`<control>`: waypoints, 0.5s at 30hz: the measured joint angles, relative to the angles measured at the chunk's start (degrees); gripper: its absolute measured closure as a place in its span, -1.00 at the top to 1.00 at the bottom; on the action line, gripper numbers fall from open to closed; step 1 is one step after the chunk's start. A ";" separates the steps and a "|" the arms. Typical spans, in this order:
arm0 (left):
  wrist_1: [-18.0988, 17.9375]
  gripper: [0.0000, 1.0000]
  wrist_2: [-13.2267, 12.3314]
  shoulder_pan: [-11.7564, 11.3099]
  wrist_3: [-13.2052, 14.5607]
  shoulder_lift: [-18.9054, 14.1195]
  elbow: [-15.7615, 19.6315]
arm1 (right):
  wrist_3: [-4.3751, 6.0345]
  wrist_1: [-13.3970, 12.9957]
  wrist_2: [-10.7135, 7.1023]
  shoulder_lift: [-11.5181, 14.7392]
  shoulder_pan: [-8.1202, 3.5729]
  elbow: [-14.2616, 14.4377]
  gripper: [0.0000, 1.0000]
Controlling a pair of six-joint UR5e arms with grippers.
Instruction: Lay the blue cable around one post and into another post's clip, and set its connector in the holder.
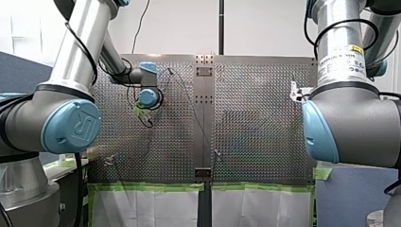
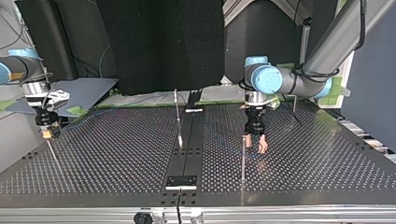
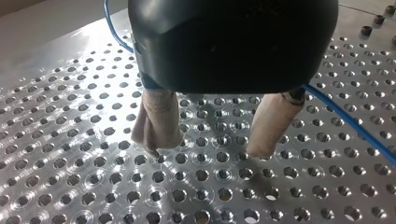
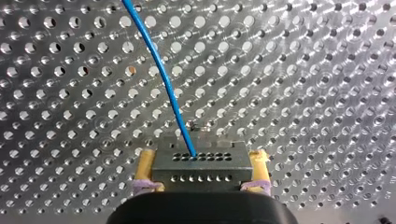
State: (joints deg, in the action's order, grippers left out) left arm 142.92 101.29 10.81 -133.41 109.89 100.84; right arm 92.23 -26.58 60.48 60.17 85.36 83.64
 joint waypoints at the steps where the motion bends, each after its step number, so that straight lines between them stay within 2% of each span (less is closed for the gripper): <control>1: 0.00 0.98 0.00 0.01 0.00 0.00 0.00 | 0.13 -0.15 0.00 -0.01 0.00 0.01 -1.00; 7: 0.00 0.98 0.00 0.02 0.00 0.00 -0.03 | 0.85 -0.86 -0.01 -0.07 0.01 0.05 -1.00; 15: 0.00 0.98 0.00 0.02 0.00 -0.01 -0.01 | 1.11 -0.87 0.00 -0.07 0.02 0.00 -1.00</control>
State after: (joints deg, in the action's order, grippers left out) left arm 142.92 101.29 10.83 -133.41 109.88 100.83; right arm 93.34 -27.45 60.48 60.10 85.38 83.64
